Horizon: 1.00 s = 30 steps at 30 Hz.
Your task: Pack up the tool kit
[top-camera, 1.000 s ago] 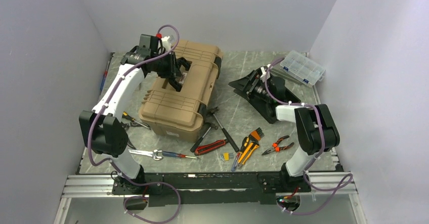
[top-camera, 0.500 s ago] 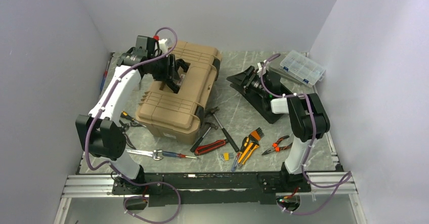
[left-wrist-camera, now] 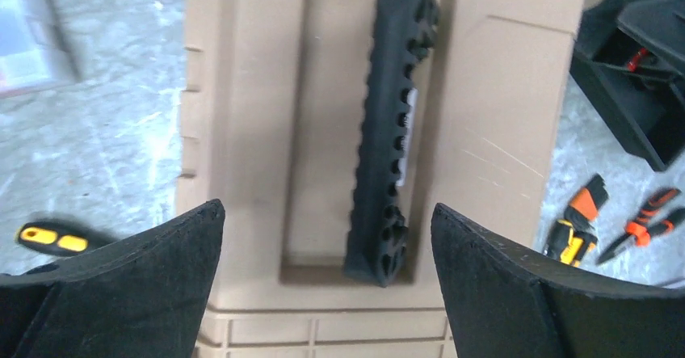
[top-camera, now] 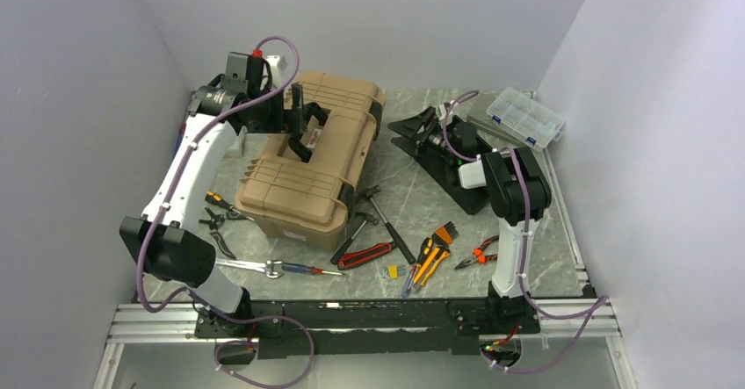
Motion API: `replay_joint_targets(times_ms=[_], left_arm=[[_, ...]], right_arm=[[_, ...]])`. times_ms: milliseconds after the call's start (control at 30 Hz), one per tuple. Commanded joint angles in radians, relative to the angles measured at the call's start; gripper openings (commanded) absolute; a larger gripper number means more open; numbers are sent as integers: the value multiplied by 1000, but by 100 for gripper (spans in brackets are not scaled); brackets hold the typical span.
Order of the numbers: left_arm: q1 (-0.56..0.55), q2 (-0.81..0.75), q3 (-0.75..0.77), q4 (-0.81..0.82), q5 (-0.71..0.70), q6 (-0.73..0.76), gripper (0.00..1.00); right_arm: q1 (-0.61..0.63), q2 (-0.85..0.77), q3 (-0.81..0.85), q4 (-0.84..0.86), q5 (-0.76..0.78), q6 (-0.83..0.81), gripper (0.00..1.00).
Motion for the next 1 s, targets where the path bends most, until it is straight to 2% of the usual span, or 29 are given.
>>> replay_joint_targets(times_ms=[0, 133, 300, 533, 700, 967], left_arm=[[29, 17, 66, -43, -100, -5, 99], [89, 26, 56, -12, -62, -16, 99], [83, 19, 65, 32, 27, -19, 99], [-45, -8, 107, 147, 35, -24, 97], [-137, 8, 134, 247, 4, -42, 94], [-240, 211, 325, 256, -14, -44, 91]], right_arm=[[22, 61, 59, 233, 13, 105, 100], [38, 100, 78, 295, 34, 135, 100], [47, 116, 86, 309, 57, 137, 100], [49, 158, 108, 350, 75, 179, 100], [53, 173, 124, 317, 89, 178, 100], [54, 231, 162, 379, 92, 241, 100]])
